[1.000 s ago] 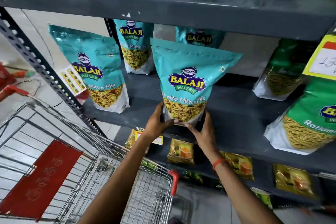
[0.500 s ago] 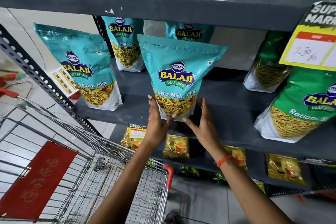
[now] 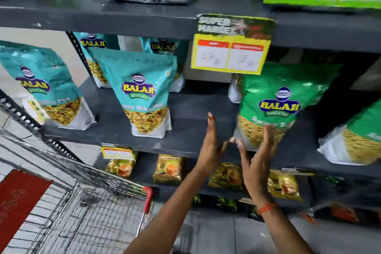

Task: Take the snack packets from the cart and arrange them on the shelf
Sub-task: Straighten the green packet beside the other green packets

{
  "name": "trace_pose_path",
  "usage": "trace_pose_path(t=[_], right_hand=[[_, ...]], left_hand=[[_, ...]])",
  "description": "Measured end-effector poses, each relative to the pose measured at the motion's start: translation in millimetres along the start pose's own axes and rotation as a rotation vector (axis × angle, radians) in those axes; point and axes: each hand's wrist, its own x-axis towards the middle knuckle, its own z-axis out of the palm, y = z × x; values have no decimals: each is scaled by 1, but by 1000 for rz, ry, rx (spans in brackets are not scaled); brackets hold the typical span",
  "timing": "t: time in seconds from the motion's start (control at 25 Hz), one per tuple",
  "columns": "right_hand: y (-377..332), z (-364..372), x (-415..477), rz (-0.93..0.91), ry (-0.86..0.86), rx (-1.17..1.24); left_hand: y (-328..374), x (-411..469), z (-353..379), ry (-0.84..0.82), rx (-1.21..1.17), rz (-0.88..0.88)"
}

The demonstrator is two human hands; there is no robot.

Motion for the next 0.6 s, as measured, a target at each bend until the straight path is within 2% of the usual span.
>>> trace_pose_path(t=[0.12,0.28,0.36,0.6], right_hand=[[60,-36,15,198,-9,8],[116,-49,46,439,-396,152],[126,-46,55,445,-449,200],[119,-37,57,429,-440,221]], left_hand=[[-5,28,41,-119,67,-79],[-13,53,55,-125,103,-222],[-16,54,58,-104,101,-198],[-31,58,51,-99,19,-219]])
